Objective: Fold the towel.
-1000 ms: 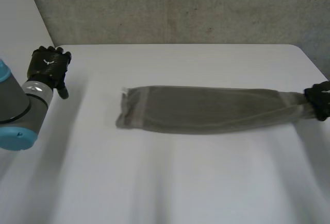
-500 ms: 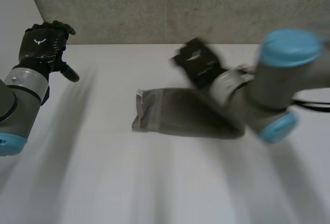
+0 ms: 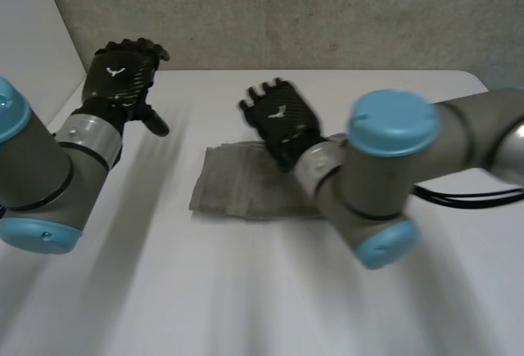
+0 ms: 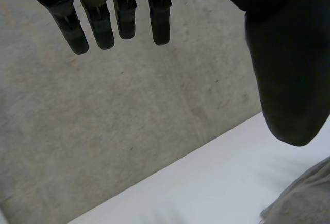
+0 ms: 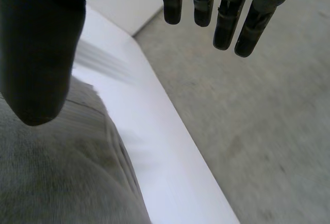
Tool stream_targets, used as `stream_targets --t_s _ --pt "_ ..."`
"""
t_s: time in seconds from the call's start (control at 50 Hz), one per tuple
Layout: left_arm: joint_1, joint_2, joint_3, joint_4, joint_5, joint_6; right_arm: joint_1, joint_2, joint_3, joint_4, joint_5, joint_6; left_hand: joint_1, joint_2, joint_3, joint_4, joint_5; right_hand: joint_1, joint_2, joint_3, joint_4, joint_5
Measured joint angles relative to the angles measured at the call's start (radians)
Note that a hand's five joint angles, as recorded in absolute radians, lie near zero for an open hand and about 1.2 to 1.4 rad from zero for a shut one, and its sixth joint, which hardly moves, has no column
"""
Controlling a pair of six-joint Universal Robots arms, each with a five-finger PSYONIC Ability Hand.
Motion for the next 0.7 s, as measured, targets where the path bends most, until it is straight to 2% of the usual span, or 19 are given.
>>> stream_targets --t_s 0.08,0.16,0.28,0.42,0.48,0.52,0.58,0.64,0.7 --pt "-0.038 -0.013 0.022 -0.001 -0.002 -0.002 -0.099 -0.127 0.177 -0.011 -0.013 0.11 0.0 0.0 0.0 0.0 0.0 0.0 0.0 -0.002 0.0 0.0" --pt "-0.07 -0.02 0.031 0.0 -0.002 -0.002 -0.186 -0.185 0.313 -0.014 -0.03 0.171 0.0 0.0 0.0 0.0 0.0 0.001 0.0 -0.002 0.0 0.001" --pt "-0.106 -0.034 0.034 0.003 -0.001 -0.001 -0.297 -0.183 0.45 -0.028 -0.103 0.194 0.0 0.0 0.0 0.0 0.0 0.076 0.065 0.054 0.04 0.08" --pt "-0.121 -0.043 0.035 0.004 -0.002 -0.002 -0.359 -0.117 0.496 -0.048 -0.168 0.19 0.0 0.0 0.0 0.0 0.0 0.135 0.122 0.116 0.099 0.148" --pt "-0.125 -0.044 0.034 0.004 -0.002 -0.003 -0.37 -0.086 0.497 -0.053 -0.176 0.186 0.0 0.0 0.0 0.0 0.0 0.246 0.236 0.231 0.223 0.26" --pt "-0.126 -0.044 0.034 0.004 -0.002 -0.003 -0.375 -0.067 0.494 -0.055 -0.178 0.185 0.0 0.0 0.0 0.0 0.0 0.423 0.412 0.401 0.389 0.424" --pt "-0.127 -0.043 0.032 0.004 -0.003 -0.002 -0.383 -0.047 0.486 -0.058 -0.181 0.185 0.0 0.0 0.0 0.0 0.0 0.797 0.778 0.79 0.801 0.824" --pt "-0.127 -0.043 0.031 0.003 -0.003 -0.002 -0.393 -0.045 0.481 -0.058 -0.185 0.185 0.0 0.0 0.0 0.0 0.0 0.86 0.852 1.052 1.05 1.076" --pt "-0.125 -0.04 0.03 0.002 -0.004 -0.002 -0.404 -0.062 0.481 -0.056 -0.188 0.183 0.0 0.0 0.0 0.0 0.0 0.857 0.851 1.063 1.067 1.097"
